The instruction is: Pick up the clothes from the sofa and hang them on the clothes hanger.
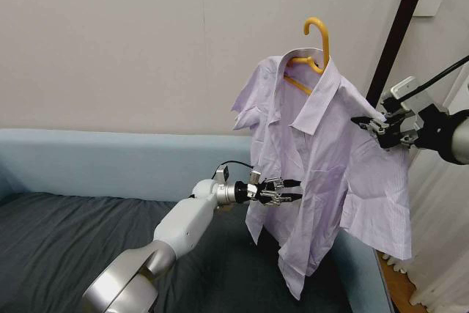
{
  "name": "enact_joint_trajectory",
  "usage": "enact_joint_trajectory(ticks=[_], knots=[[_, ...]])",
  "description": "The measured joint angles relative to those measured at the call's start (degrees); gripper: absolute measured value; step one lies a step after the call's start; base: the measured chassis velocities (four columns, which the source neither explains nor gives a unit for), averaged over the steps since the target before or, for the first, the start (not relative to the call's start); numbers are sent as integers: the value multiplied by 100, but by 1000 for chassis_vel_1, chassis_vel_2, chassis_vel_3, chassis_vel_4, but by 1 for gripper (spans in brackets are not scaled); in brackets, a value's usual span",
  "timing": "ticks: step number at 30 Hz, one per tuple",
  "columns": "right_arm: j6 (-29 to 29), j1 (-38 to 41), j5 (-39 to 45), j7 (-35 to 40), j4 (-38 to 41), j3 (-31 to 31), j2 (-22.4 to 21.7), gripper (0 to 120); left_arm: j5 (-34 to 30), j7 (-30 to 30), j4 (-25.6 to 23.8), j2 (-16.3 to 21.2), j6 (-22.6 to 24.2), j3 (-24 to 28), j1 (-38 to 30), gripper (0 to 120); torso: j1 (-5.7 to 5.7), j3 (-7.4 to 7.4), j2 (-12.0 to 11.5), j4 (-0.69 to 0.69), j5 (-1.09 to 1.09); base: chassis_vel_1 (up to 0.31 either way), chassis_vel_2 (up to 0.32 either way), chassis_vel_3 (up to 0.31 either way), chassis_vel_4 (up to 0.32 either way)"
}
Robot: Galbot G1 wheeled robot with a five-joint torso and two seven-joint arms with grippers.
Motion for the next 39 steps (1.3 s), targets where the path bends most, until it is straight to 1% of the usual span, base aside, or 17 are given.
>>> enact_joint_trajectory(ticks=[1,4,5,6,8,9,11,13,16,19,22,24,26,28,29,35,39], knots=[[0,0,0,0,0,0,0,1,0,0,0,0,0,0,0,45,0,0,0,0,0,0,0,0,0],[1,-1,-28,-8,-6,-19,18,1,-71,1,-21,-41,0,21,20,30,0,0,0,-1,1,0,0,0,0],[1,-1,-41,-11,-9,-27,23,1,-87,1,-30,-49,-2,26,20,26,0,0,0,-2,1,0,0,0,0],[1,-1,-41,-11,-9,-27,23,1,-87,1,-30,-49,-2,26,20,26,0,0,0,-2,1,0,0,0,0],[1,-3,-72,-19,-20,-36,33,1,-102,1,-33,-57,-24,26,17,18,0,0,0,-2,1,0,0,0,0],[3,-6,-104,-26,-35,-43,41,1,-112,1,-32,-59,-48,3,5,12,0,0,0,-1,0,0,0,0,0],[3,-7,-122,-30,-41,-50,45,1,-116,1,-29,-58,-70,-21,-9,9,0,0,0,-1,0,0,0,0,0],[12,-8,-196,-35,-61,-94,69,1,-117,-1,-20,-34,-142,-106,-80,0,0,0,0,-1,0,0,0,0,0],[46,-9,-309,-36,-89,-155,89,1,-116,-3,-32,30,-187,-150,-164,0,0,0,0,-2,0,0,0,0,0],[-44,-8,-457,-20,-263,-209,100,1,66,-6,-86,240,-323,-212,-458,0,0,0,0,0,0,0,0,0,0],[-88,-8,-437,-12,-293,-202,98,1,116,-6,-91,277,-351,-222,-520,0,0,0,0,0,0,0,0,0,0],[-353,-8,-66,124,-375,-77,51,1,584,-8,-92,387,-525,-322,-828,0,0,1,0,-1,-1,0,0,0,0],[-399,-10,62,171,-377,-40,32,1,747,-10,-89,391,-575,-390,-937,0,1,1,0,0,-1,0,0,0,0],[-441,-20,233,233,-365,-2,12,1,1063,-15,-77,351,-636,-566,-1088,0,0,-2,1,-1,3,0,0,0,0],[-445,-28,291,246,-343,-1,13,1,1202,-16,-59,305,-647,-621,-1097,0,1,-1,0,-2,0,0,0,0,0],[-447,-23,593,315,-264,-67,125,1,1558,-165,12,163,-785,-656,-871,0,0,0,0,-1,2,0,0,0,0],[-410,41,993,488,-234,-234,293,1,1727,-841,25,-88,-980,-633,-515,0,0,0,0,-3,2,0,0,0,0]])
